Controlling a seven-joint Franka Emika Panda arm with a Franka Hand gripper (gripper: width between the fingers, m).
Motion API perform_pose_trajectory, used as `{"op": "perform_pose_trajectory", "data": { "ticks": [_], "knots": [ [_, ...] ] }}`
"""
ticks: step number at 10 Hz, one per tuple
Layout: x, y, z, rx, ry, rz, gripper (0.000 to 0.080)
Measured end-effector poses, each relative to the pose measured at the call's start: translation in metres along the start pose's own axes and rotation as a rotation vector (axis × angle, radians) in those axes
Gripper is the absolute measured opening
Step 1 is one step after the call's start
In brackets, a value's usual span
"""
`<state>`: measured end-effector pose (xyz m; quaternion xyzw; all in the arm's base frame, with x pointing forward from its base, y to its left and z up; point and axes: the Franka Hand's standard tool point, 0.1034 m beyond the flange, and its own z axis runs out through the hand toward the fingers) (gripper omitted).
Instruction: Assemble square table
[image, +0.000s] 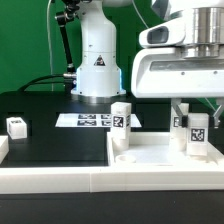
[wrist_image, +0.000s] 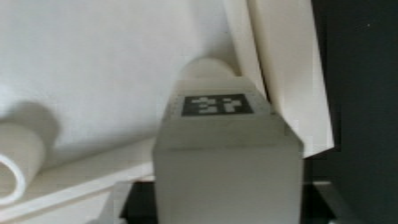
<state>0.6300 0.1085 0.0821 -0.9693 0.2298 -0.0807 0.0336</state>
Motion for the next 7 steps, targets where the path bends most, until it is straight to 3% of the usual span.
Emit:
{"op": "perform_pose_trajectory", "data": {
  "ticks": [5, 7],
  "knots": [
    [0.0004, 0.0029, 0.0009, 0.002, -0.002, 0.485, 0.029],
    [-0.0001, 0.0055, 0.0014, -0.01, -0.016, 0.681, 0.029]
  ]
}}
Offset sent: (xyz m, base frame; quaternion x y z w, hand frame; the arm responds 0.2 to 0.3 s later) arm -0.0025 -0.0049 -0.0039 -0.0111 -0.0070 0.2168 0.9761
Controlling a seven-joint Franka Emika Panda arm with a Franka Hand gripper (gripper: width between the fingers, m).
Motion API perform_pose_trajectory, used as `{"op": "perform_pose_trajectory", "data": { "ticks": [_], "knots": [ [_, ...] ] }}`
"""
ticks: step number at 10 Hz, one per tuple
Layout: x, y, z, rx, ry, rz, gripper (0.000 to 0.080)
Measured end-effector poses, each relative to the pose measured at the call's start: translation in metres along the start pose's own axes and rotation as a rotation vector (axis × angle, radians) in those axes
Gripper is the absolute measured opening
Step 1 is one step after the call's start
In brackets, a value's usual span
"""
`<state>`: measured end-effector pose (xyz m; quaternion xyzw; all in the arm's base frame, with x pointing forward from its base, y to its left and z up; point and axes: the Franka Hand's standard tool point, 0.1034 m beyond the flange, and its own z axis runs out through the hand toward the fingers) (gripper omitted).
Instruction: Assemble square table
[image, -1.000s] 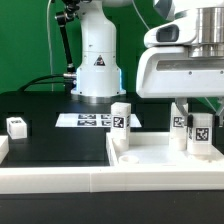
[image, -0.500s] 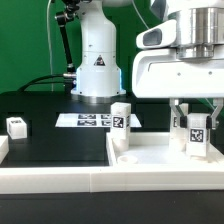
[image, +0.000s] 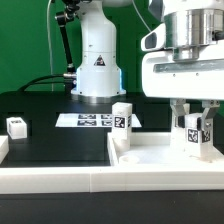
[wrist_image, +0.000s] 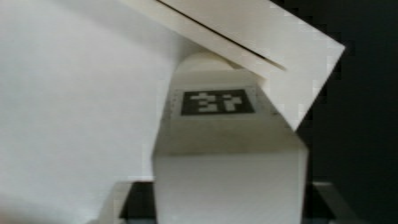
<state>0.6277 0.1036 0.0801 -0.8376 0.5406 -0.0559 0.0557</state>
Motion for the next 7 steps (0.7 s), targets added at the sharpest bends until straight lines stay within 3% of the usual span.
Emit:
{"op": "perform_pose_trajectory", "data": {
  "ticks": [1, 2, 7],
  "knots": [
    [0.0003, 0.0026, 0.0002, -0.036, -0.018, 0.08, 0.029],
    [0.0022, 0.0029, 0.0005, -0.044, -0.024, 0.162, 0.029],
    [-0.0001, 0.0035, 0.0012, -0.048, -0.023, 0.482, 0.029]
  ]
}}
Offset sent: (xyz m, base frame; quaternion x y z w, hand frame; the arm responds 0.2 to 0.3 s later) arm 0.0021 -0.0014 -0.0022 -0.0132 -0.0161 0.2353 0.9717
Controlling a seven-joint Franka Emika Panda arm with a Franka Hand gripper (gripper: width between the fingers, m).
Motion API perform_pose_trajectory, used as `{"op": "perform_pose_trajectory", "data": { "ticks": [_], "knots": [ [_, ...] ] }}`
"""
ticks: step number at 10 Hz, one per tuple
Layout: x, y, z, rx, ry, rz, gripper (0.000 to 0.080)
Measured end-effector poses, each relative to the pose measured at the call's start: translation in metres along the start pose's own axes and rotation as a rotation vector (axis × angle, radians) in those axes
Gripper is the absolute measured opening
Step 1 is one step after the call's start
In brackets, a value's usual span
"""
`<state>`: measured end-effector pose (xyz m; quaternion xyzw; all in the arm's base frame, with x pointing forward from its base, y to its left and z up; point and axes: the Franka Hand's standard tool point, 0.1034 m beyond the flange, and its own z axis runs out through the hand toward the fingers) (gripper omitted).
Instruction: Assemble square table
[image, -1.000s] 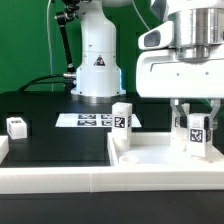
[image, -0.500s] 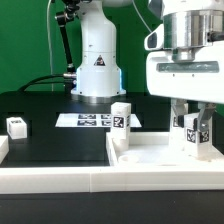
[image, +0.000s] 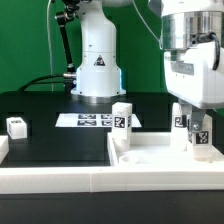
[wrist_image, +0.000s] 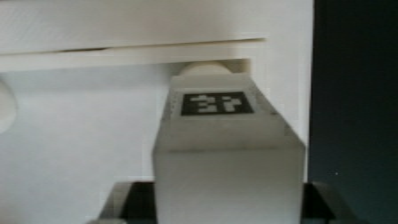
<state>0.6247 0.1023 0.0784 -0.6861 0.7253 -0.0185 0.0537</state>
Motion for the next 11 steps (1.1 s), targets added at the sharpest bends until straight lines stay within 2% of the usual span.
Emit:
{"op": "perform_pose_trajectory", "data": {
  "ticks": [1, 2, 3, 4, 5, 7, 11],
  "knots": [
    [0.0, 0.0, 0.0, 0.0, 0.0, -0.007, 0.0399],
    [0.0, 0.0, 0.0, 0.0, 0.0, -0.01, 0.0399],
    [-0.001, 0.0, 0.0, 0.002, 0.0, -0.037, 0.0579],
    [-0.007, -0.001, 0.0, 0.013, -0.001, -0.054, 0.0579],
    [-0.012, -0.002, -0.001, 0.021, 0.002, -0.155, 0.0639],
    [-0.019, 0.0, 0.0, 0.02, 0.001, -0.365, 0.0648],
    [-0.018, 0.0, 0.0, 0.018, 0.004, -0.616, 0.0648]
  ]
}}
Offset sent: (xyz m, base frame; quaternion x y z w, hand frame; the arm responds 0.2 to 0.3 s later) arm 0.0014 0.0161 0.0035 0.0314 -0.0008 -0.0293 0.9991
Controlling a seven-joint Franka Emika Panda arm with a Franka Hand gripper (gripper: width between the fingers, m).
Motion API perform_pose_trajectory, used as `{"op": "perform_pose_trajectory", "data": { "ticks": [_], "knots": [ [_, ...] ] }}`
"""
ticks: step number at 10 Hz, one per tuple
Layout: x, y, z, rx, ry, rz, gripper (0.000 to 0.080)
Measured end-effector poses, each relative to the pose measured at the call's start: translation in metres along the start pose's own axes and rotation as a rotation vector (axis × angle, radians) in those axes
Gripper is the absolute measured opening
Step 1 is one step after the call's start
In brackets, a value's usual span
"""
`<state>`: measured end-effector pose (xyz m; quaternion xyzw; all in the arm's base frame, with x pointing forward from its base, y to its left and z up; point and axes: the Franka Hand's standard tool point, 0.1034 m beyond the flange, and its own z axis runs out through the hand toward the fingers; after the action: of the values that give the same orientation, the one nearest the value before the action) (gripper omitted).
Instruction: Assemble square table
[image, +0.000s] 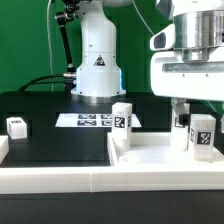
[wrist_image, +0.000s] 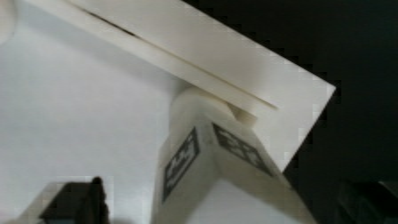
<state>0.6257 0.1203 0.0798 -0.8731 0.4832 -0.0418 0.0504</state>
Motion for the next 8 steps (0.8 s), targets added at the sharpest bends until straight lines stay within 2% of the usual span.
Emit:
{"op": "perform_pose_trajectory", "data": {
  "ticks": [7, 8],
  "knots": [
    [0.0002, -0.0022, -0.001, -0.008, 0.02, -0.519, 0.0648],
    [-0.0009, -0.0024, -0.0008, -0.017, 0.025, -0.593, 0.0648]
  ]
}}
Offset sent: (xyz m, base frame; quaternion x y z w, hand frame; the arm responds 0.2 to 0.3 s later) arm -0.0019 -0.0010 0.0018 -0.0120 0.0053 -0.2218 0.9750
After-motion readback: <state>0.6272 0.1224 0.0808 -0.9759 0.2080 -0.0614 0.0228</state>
